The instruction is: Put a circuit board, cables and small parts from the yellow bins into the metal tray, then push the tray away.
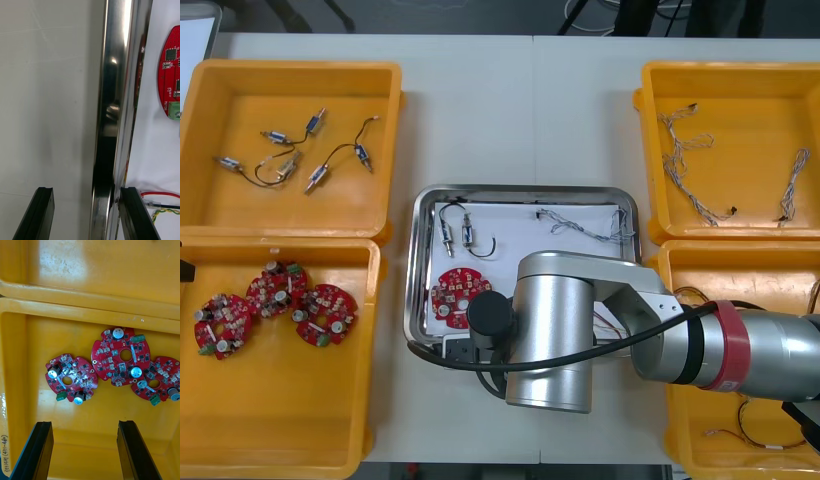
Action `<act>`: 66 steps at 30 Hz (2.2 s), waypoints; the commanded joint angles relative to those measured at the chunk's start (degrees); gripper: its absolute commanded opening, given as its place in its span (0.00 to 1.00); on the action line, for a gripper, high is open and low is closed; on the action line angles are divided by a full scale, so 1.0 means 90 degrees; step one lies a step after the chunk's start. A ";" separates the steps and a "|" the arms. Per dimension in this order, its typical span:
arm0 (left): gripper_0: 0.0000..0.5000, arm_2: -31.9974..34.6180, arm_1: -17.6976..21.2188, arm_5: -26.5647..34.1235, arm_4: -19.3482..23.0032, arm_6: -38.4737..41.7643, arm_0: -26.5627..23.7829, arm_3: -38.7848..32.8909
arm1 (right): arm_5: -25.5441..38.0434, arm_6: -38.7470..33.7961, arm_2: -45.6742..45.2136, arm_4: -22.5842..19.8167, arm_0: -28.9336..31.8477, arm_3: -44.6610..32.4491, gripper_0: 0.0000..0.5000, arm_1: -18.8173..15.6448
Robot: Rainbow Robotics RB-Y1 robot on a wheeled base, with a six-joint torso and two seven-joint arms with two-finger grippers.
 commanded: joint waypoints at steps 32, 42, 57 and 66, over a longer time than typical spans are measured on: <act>1.00 0.0181 -0.0061 -0.0064 -0.0057 -0.0171 -0.0154 -0.0158 | 0.0038 0.0198 0.0110 0.0320 0.0030 -0.0032 0.08 0.0104; 1.00 0.0181 -0.0061 -0.0064 -0.0057 -0.0171 -0.0154 -0.0158 | 0.0028 0.0237 0.0120 0.0418 -0.0077 -0.0032 0.00 0.0114; 1.00 0.0181 -0.0061 -0.0064 -0.0057 -0.0171 -0.0154 -0.0158 | -0.0314 0.0442 0.0032 -0.0188 -0.0907 0.0290 0.00 -0.0052; 1.00 0.0181 -0.0061 -0.0064 -0.0057 -0.0171 -0.0154 -0.0158 | -0.0666 0.0745 -0.0290 -0.1057 -0.1356 0.0886 0.00 -0.0130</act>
